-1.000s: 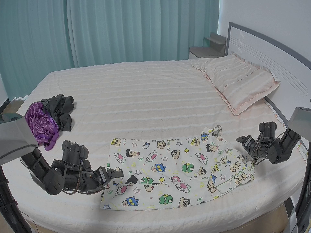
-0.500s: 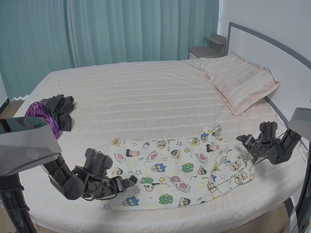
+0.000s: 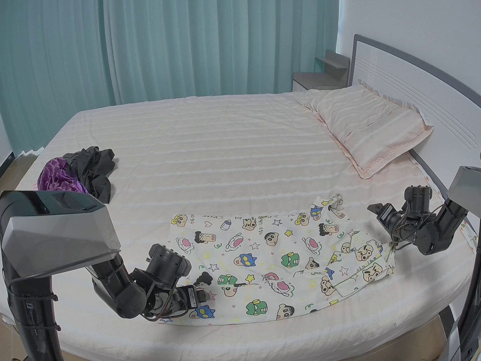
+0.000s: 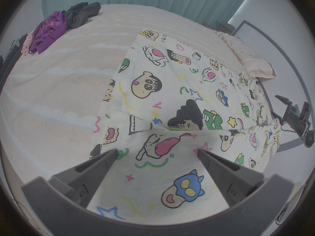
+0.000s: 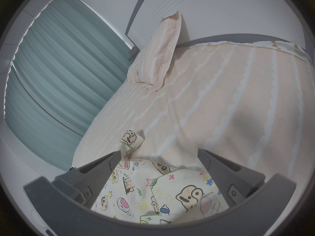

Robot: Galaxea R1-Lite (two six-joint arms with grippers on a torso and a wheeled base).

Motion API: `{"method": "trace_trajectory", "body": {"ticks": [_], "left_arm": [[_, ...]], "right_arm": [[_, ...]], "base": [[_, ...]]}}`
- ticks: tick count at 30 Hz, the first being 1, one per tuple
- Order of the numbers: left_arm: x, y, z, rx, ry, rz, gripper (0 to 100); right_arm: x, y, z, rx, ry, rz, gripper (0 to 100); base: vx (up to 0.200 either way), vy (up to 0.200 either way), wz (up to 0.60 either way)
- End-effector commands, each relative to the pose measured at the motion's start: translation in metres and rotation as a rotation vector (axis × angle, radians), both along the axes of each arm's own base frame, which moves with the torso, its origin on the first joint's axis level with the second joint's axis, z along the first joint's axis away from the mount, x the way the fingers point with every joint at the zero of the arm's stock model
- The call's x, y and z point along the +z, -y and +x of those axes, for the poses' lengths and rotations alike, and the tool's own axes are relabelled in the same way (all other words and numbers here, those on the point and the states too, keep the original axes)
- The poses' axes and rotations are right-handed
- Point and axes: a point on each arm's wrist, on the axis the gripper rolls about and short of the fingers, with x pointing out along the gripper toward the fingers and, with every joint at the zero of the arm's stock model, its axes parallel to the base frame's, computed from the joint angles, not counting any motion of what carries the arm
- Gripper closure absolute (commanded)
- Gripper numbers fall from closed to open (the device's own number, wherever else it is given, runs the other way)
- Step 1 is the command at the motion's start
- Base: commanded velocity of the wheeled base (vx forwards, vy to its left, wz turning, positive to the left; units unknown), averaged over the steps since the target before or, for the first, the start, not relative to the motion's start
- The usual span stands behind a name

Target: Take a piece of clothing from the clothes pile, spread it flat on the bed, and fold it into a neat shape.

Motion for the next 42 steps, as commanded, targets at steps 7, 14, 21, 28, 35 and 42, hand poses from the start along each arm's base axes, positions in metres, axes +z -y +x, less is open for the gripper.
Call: {"method": "trace_trajectory", "body": {"ticks": [7,14,21,28,35,42], "left_arm": [[-0.010,0.004,0.000,-0.001,-0.013,0.041,0],[-0.010,0.008,0.003,0.003,-0.054,0.087,0],[-0.008,0.009,0.004,0.005,-0.066,0.092,0],[-0.008,0.009,0.005,0.005,-0.075,0.098,0],[-0.007,0.010,0.007,0.006,-0.104,0.115,0],[-0.007,0.011,0.007,0.006,-0.102,0.116,0]], "right_arm": [[-0.002,0.014,-0.004,-0.033,0.015,-0.005,0],[-0.003,0.027,-0.005,-0.059,0.011,0.001,0],[-0.004,0.039,-0.005,-0.053,0.013,0.020,0],[-0.002,0.046,-0.007,-0.008,0.024,0.062,0],[0.006,0.055,-0.008,0.039,0.049,0.112,0],[0.023,0.053,-0.009,0.059,0.096,0.107,0]], "base": [[0.000,0.000,0.00],[0.000,0.000,0.00],[0.000,0.000,0.00],[0.000,0.000,0.00],[0.000,0.000,0.00],[0.000,0.000,0.00]]}}
